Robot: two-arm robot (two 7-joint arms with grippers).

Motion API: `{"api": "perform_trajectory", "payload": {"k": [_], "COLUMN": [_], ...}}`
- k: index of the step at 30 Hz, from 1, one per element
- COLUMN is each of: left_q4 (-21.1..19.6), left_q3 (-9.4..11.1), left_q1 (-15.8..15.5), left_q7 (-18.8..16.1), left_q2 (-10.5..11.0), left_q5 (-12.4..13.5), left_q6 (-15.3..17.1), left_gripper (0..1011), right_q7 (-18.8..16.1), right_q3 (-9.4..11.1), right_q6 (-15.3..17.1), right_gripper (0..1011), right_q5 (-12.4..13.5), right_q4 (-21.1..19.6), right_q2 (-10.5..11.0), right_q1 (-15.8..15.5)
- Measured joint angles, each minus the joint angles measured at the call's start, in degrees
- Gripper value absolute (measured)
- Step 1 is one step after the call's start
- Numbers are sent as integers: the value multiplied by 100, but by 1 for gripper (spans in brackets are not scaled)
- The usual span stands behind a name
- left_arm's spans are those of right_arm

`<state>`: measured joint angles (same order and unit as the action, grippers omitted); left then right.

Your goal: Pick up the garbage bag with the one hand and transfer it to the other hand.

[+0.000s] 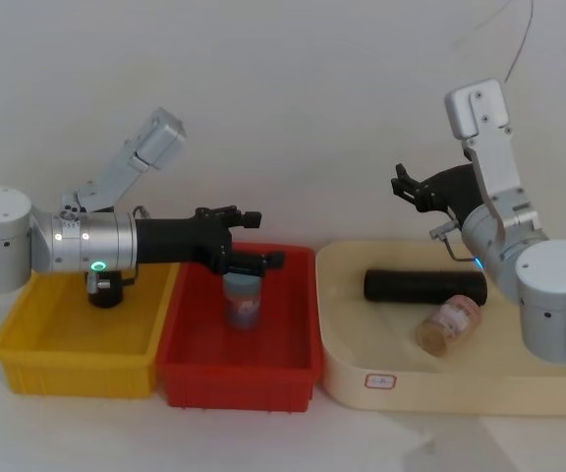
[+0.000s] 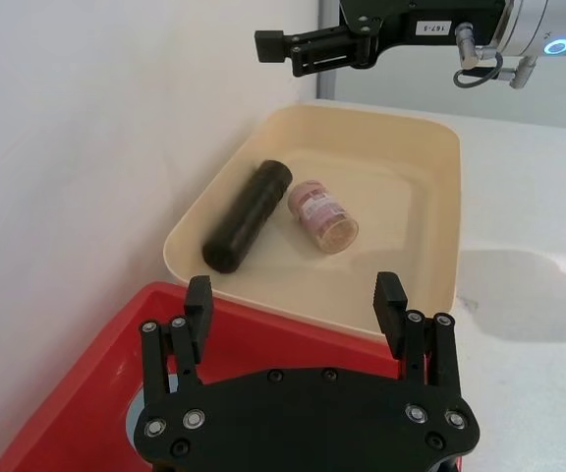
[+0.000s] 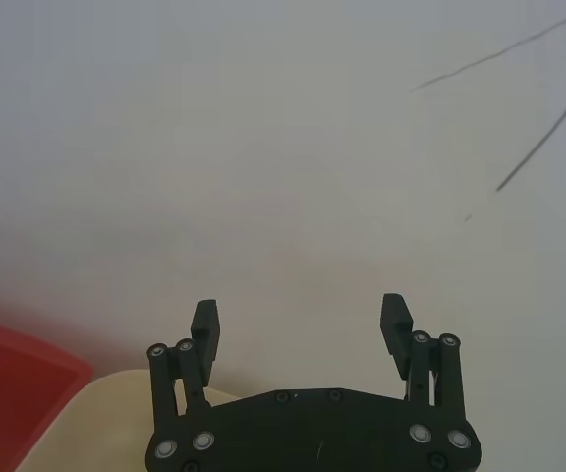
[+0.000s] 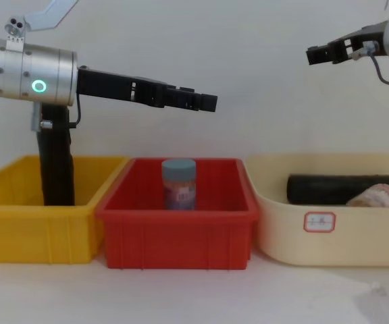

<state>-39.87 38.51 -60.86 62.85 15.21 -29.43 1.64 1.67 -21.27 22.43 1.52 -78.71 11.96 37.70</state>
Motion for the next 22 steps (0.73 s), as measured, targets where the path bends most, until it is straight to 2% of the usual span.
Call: {"api": "perform_trajectory", "payload": {"k": [22], "left_q4": [1], "left_q3": [0], "left_q1": [0], "left_q7": [0], "left_q2": [0], "left_q5": [0], "left_q6": [0], "left_gripper": [1002], "right_q7": [75], "right_q3": [54], "right_q6": [61], "right_gripper": [1001], "right_q5": [-33], "right_q4": [-36], "right_q2": [30], "right_q1": [-17]}}
